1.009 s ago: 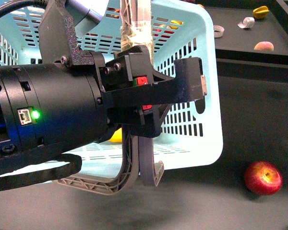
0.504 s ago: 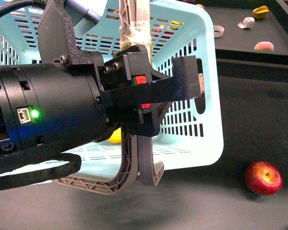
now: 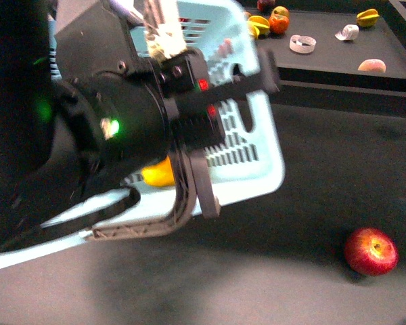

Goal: Pick mango with right arm and hold basket with left

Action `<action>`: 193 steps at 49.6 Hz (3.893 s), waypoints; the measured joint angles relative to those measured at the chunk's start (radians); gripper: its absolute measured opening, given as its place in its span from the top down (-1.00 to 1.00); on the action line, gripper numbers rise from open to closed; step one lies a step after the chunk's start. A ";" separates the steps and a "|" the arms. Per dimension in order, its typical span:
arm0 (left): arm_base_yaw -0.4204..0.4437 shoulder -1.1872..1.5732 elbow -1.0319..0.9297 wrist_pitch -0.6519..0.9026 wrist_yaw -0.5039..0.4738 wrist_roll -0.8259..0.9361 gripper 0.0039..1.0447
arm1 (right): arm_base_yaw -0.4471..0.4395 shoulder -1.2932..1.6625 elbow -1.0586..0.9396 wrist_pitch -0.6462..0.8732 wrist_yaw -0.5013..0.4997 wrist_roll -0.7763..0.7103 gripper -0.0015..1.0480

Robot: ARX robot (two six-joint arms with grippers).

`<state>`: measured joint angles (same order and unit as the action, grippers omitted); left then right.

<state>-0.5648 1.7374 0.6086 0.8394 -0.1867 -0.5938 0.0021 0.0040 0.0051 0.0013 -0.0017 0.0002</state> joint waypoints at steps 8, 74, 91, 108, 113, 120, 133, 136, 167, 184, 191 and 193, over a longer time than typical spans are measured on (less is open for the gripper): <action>0.107 0.130 0.204 -0.088 -0.131 -0.233 0.70 | 0.000 0.000 0.000 0.000 0.000 0.000 -0.84; 0.203 0.273 0.298 -0.185 -0.235 -0.877 -0.58 | 0.000 0.000 0.000 0.000 0.000 0.000 -0.84; 0.245 -0.282 -0.103 -0.216 -0.237 -0.631 -0.89 | 0.000 0.000 0.000 0.000 0.000 0.000 -0.84; 0.306 -0.549 -0.245 -0.330 -0.236 -0.439 -0.89 | 0.000 0.000 0.000 0.000 0.000 0.000 -0.84; 0.338 -0.516 -0.320 -0.089 -0.086 -0.214 -0.65 | 0.000 0.000 0.000 0.000 0.000 0.000 -0.84; 0.392 -0.596 -0.436 0.118 0.022 0.340 -0.10 | 0.000 0.000 0.000 0.000 0.000 0.000 -0.84; 0.468 -0.799 -0.561 0.040 0.094 0.571 0.93 | 0.000 0.000 0.000 0.000 0.000 0.000 -0.84; 0.504 -0.854 -0.571 -0.003 0.151 0.574 0.93 | 0.000 0.000 0.000 0.000 0.000 0.000 -0.84; 0.562 -1.346 -0.589 -0.447 0.187 0.584 0.93 | 0.000 0.000 0.000 0.000 0.000 0.000 -0.84; 0.562 -1.491 -0.589 -0.589 0.187 0.586 0.93 | 0.000 0.000 0.000 0.000 0.000 0.000 -0.84; 0.562 -1.538 -0.589 -0.636 0.187 0.586 0.93 | 0.000 0.000 0.000 0.000 0.000 0.000 -0.84; 0.562 -1.548 -0.589 -0.646 0.187 0.586 0.93 | 0.000 0.000 0.000 0.000 0.000 0.000 -0.84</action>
<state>-0.0025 0.1898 0.0196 0.1936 -0.0002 -0.0078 0.0021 0.0040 0.0051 0.0017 -0.0017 0.0006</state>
